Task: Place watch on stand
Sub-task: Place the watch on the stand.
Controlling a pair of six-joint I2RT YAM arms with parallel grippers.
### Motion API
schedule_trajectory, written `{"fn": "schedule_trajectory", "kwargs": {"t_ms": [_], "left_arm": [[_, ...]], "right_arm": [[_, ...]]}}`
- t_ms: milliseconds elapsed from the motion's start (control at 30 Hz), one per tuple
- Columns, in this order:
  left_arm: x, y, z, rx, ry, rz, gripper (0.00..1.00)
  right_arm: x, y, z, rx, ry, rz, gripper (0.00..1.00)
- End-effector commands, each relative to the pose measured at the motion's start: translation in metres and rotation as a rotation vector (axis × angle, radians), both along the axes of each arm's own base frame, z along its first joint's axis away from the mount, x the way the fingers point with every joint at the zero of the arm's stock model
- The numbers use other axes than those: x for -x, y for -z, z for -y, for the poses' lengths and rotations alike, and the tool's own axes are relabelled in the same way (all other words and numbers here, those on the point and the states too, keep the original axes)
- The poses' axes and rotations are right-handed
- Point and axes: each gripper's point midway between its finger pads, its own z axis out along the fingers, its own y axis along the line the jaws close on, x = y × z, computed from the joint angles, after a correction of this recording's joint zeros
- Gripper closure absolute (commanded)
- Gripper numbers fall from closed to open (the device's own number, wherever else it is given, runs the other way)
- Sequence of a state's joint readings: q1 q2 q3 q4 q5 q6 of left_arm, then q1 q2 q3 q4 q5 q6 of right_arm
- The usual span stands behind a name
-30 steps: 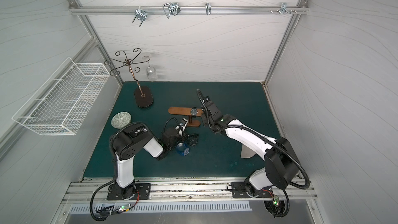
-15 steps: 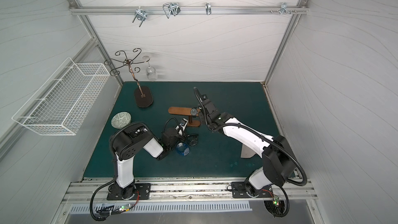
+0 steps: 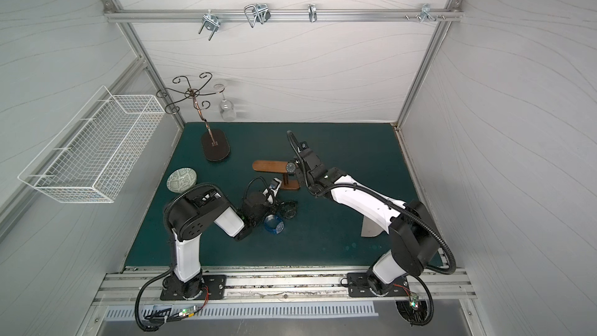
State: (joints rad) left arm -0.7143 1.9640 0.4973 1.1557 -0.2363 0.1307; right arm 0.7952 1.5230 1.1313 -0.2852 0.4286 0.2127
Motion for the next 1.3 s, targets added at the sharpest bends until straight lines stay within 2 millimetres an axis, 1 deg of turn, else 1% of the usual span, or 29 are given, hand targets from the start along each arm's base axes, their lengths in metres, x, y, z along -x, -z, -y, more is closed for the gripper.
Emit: {"fn": "schedule_trajectory", "kwargs": {"t_ms": [0, 333, 667, 767, 967, 1033, 1167, 1267], "left_arm": [[-0.0022, -0.0103, 0.0011, 0.012, -0.002, 0.036, 0.93], [-0.0025, -0.0097, 0.0007, 0.007, -0.004, 0.036, 0.93], [-0.0023, -0.0105, 0.0011, 0.010, -0.003, 0.038, 0.93], [-0.0016, -0.0094, 0.0006, 0.010, -0.003, 0.035, 0.93], [-0.0020, -0.0096, 0.0002, 0.010, -0.005, 0.036, 0.93], [-0.0018, -0.0097, 0.0002, 0.010, -0.004, 0.037, 0.93], [-0.0015, -0.0094, 0.0004, 0.009, -0.003, 0.036, 0.93], [-0.0017, -0.0086, 0.0003, 0.011, -0.004, 0.034, 0.93]], "right_arm": [[-0.0016, -0.0060, -0.0087, -0.014, -0.008, 0.011, 0.71], [-0.0020, -0.0051, -0.0155, -0.009, -0.017, 0.009, 0.71], [-0.0020, -0.0052, -0.0114, 0.002, -0.002, 0.015, 0.69], [-0.0014, -0.0038, -0.0108, 0.004, 0.000, 0.014, 0.63], [-0.0013, -0.0044, -0.0106, 0.003, 0.000, 0.016, 0.58], [-0.0016, -0.0054, -0.0098, 0.003, 0.002, 0.018, 0.55], [-0.0016, -0.0064, -0.0093, 0.003, 0.003, 0.021, 0.53], [-0.0016, -0.0074, -0.0094, 0.001, 0.003, 0.023, 0.47]]}}
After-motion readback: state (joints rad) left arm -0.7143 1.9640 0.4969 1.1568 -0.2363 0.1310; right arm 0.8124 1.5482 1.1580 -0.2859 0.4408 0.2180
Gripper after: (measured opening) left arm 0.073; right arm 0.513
